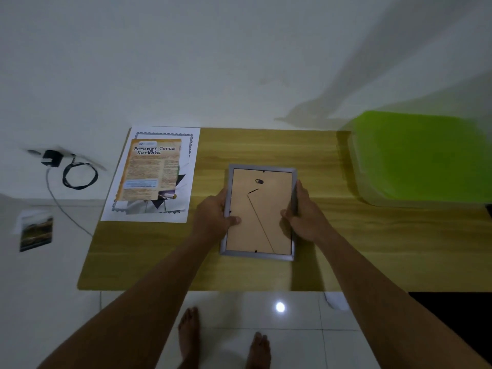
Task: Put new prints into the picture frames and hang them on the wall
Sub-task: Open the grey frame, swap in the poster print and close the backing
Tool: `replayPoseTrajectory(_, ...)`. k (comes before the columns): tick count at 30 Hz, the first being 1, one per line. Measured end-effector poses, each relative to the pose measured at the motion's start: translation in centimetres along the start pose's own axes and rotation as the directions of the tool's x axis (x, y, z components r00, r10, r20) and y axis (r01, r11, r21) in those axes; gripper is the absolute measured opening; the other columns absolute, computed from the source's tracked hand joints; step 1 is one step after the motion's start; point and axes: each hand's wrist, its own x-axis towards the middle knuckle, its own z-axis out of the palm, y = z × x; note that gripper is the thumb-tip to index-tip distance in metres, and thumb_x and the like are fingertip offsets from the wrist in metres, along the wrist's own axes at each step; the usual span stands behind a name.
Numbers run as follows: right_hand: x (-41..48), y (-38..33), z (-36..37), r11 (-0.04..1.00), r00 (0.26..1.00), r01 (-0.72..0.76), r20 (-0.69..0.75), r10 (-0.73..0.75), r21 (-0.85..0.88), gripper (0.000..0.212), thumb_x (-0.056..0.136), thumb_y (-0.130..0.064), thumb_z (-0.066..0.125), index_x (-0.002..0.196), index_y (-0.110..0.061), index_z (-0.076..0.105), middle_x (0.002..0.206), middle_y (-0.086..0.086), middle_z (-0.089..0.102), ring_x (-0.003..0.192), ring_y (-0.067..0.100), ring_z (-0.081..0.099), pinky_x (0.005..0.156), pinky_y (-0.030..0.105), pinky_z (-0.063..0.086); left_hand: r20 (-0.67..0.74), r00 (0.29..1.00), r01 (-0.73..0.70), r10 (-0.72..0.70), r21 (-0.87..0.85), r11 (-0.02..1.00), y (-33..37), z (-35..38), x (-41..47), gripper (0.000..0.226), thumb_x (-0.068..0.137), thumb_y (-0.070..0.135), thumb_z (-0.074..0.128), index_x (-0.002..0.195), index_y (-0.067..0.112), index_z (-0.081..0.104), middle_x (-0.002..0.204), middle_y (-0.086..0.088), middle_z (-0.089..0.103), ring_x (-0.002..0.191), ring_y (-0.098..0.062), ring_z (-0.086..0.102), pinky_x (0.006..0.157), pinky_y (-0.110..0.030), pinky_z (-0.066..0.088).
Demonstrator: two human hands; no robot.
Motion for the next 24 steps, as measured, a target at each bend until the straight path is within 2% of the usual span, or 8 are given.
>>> replayPoseTrajectory(3, 0.5, 0.6, 0.3, 0.993, 0.998, -0.058, 0.016, 0.060, -0.101, 0.090, 0.099, -0.031, 0.057, 0.156, -0.031, -0.012, 0.166, 0.000, -0.011, 0.150, 0.038, -0.010, 0.120, 0.051, 0.001, 0.008, 1.000, 0.002, -0.003, 0.133, 0.991, -0.7, 0.9, 1.2, 0.078, 0.071, 0.033, 0.084, 0.139, 0.019, 0.049, 0.102, -0.010, 0.057, 0.092, -0.027, 0.059, 0.070, -0.028, 0.043)
replayPoseTrajectory(6, 0.5, 0.4, 0.0, 0.984, 0.999, -0.011, 0.032, 0.017, -0.178, 0.084, 0.101, -0.019, 0.051, 0.157, -0.025, -0.011, 0.165, 0.006, -0.015, 0.148, 0.035, -0.018, 0.119, 0.049, -0.007, 0.027, 0.999, 0.017, -0.026, 0.285, 0.958, -0.8, 1.7, 1.9, 0.081, 0.070, 0.044, 0.083, 0.139, 0.021, 0.048, 0.113, -0.009, 0.051, 0.103, -0.026, 0.054, 0.078, -0.031, 0.045)
replayPoseTrajectory(9, 0.0, -0.2, -0.1, 0.962, 0.998, 0.049, 0.045, -0.038, -0.269, 0.083, 0.097, -0.003, 0.047, 0.157, -0.015, -0.009, 0.165, 0.011, -0.009, 0.149, 0.030, -0.017, 0.118, 0.047, -0.012, 0.052, 0.998, -0.006, -0.019, 0.444, 0.896, -0.7, 2.1, 2.3, 0.088, 0.072, 0.049, 0.080, 0.146, 0.021, 0.041, 0.129, -0.011, 0.047, 0.116, -0.027, 0.044, 0.093, -0.035, 0.042)
replayPoseTrajectory(13, 0.1, -0.1, -0.3, 0.934, 0.994, 0.111, 0.032, -0.107, -0.338, 0.082, 0.094, -0.004, 0.047, 0.158, -0.012, -0.004, 0.165, 0.012, -0.002, 0.151, 0.027, -0.013, 0.118, 0.049, -0.012, 0.066, 0.998, -0.051, 0.022, 0.474, 0.879, -1.2, 1.5, 2.3, 0.091, 0.072, 0.054, 0.077, 0.148, 0.022, 0.039, 0.137, -0.008, 0.045, 0.122, -0.028, 0.038, 0.098, -0.037, 0.039)
replayPoseTrajectory(17, -0.4, 0.7, 0.3, 0.845, 0.952, 0.275, 0.008, -0.306, -0.458, 0.069, 0.100, -0.015, 0.042, 0.158, -0.013, 0.005, 0.166, 0.009, 0.004, 0.153, 0.027, -0.001, 0.122, 0.055, 0.002, 0.174, 0.985, -0.101, 0.013, 0.510, 0.854, -2.1, 0.1, 1.7, 0.107, 0.071, 0.060, 0.075, 0.154, 0.021, 0.021, 0.162, -0.006, 0.013, 0.149, -0.028, 0.008, 0.117, -0.048, 0.018)
replayPoseTrajectory(20, -2.5, 1.6, 1.8, 0.770, 0.879, 0.451, 0.075, -0.472, -0.451, 0.057, 0.103, -0.033, 0.035, 0.155, -0.016, 0.024, 0.164, 0.009, 0.018, 0.152, 0.027, 0.011, 0.122, 0.052, 0.012, 0.330, 0.941, -0.136, -0.074, 0.569, 0.811, -2.5, -0.2, 1.4, 0.124, 0.066, 0.065, 0.075, 0.156, 0.022, 0.002, 0.163, -0.004, -0.011, 0.149, -0.029, -0.012, 0.118, -0.053, 0.005)
replayPoseTrajectory(22, -3.8, 2.7, 3.0, 0.694, 0.844, 0.521, 0.174, -0.508, -0.497, 0.060, 0.099, -0.047, 0.028, 0.151, -0.018, 0.035, 0.163, 0.010, 0.021, 0.151, 0.028, 0.014, 0.123, 0.049, 0.009, 0.387, 0.915, -0.148, -0.111, 0.580, 0.801, -2.8, 0.1, 1.3, 0.129, 0.066, 0.063, 0.077, 0.155, 0.023, -0.008, 0.162, -0.005, -0.017, 0.148, -0.031, -0.015, 0.117, -0.056, 0.004)
replayPoseTrajectory(24, -4.6, 3.8, 4.0, 0.647, 0.826, 0.549, 0.222, -0.519, -0.529, 0.056, 0.099, -0.049, 0.036, 0.146, -0.021, 0.043, 0.162, 0.012, 0.022, 0.152, 0.028, 0.012, 0.122, 0.048, 0.002, 0.394, 0.912, -0.154, -0.112, 0.584, 0.797, -3.0, 0.3, 1.3, 0.131, 0.067, 0.060, 0.078, 0.155, 0.022, -0.011, 0.161, -0.006, -0.019, 0.148, -0.032, -0.015, 0.118, -0.056, 0.004)
